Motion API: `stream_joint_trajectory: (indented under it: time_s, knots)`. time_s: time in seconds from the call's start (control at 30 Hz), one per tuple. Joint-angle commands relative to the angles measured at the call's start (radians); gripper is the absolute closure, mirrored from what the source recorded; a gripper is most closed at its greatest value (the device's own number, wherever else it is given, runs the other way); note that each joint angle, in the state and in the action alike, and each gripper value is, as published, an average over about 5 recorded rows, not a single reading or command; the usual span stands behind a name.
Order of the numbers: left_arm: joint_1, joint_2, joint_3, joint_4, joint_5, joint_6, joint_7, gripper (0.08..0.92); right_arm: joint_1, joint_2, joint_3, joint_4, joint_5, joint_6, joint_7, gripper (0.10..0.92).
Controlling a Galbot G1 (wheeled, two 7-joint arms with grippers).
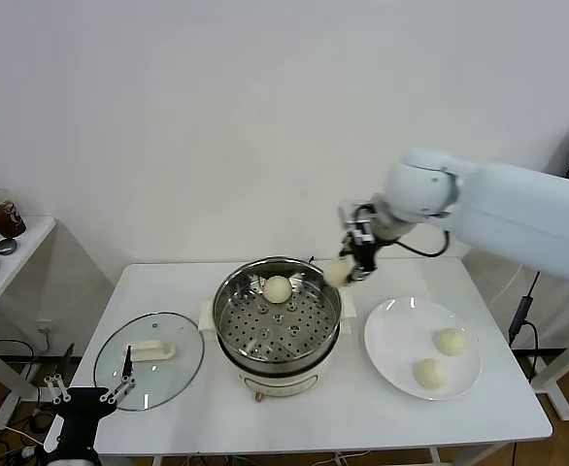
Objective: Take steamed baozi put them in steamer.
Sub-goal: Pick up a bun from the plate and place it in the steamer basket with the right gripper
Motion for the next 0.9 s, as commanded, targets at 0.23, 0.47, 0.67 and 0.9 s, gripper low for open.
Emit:
stream_joint_trajectory:
  time_s: [0.23,0.47,0.67,0.9]
  knots:
    - [0.005,-0.009,-0.02,-0.025,0.026,0.001,-0.002,0.177,-0.179,0.371,0.005,-0.235,0.078,-0.103,0.097,0.55]
    - [0.002,-0.022,-0.016,-0.038,0.036,0.003,-0.002,0.177,-0.243,0.44,0.027,-0.335,0.041,-0.103,0.1,0.55]
    - [0.008,-0.022,-0.024,-0.039,0.035,0.001,-0.004,0.177,-0.268,0.479,0.037,-0.38,0.019,-0.102,0.103,0.55]
    - [0.008,-0.023,-0.026,-0.035,0.034,-0.002,-0.007,0.177,-0.296,0.513,0.046,-0.433,-0.005,-0.102,0.105,0.55]
